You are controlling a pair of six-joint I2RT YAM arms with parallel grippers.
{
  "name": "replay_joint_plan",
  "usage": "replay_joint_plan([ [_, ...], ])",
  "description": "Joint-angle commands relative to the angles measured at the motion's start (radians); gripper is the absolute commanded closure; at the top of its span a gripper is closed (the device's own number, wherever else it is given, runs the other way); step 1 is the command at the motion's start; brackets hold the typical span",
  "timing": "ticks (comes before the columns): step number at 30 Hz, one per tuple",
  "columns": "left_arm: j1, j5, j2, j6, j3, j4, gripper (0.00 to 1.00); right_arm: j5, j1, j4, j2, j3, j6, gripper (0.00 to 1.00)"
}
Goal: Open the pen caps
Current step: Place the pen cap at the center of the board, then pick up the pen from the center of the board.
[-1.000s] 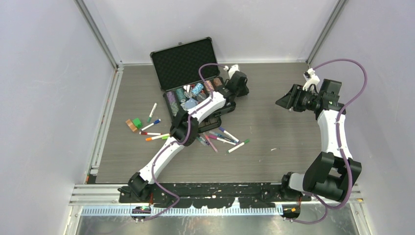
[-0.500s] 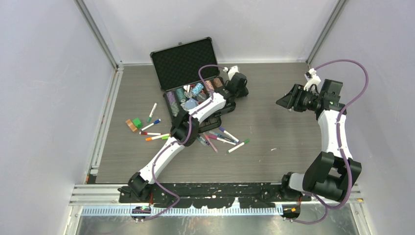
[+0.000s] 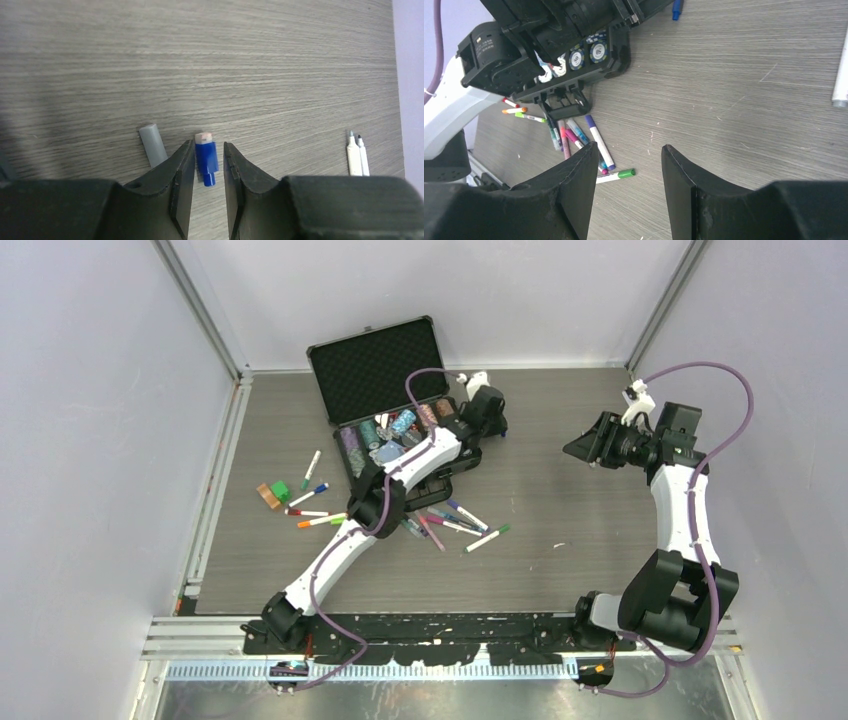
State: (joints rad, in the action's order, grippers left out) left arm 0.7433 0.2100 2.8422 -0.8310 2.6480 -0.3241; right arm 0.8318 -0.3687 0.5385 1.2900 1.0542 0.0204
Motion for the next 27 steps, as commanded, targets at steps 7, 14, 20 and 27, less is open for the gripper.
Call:
replay_joint_plan([
  [7,0.014,-0.086,-0.575,0.325,-0.262,0.066,0.69,0.140,0.001,-0.009,-0.031,-0.012,-0.101,0.45],
  [14,0.054,-0.010,-1.282,0.568,-1.207,0.342,0.31,0.175,0.020,0.153,-0.070,0.025,-0.330,0.42],
  [20,-0.009,-0.039,-1.778,0.440,-1.658,0.230,0.00,0.242,0.031,0.214,-0.087,-0.023,-0.462,0.38],
  [27,-0.049,-0.183,-2.085,0.289,-1.861,-0.120,0.00,0.179,0.030,0.237,-0.127,-0.090,-0.503,0.30],
])
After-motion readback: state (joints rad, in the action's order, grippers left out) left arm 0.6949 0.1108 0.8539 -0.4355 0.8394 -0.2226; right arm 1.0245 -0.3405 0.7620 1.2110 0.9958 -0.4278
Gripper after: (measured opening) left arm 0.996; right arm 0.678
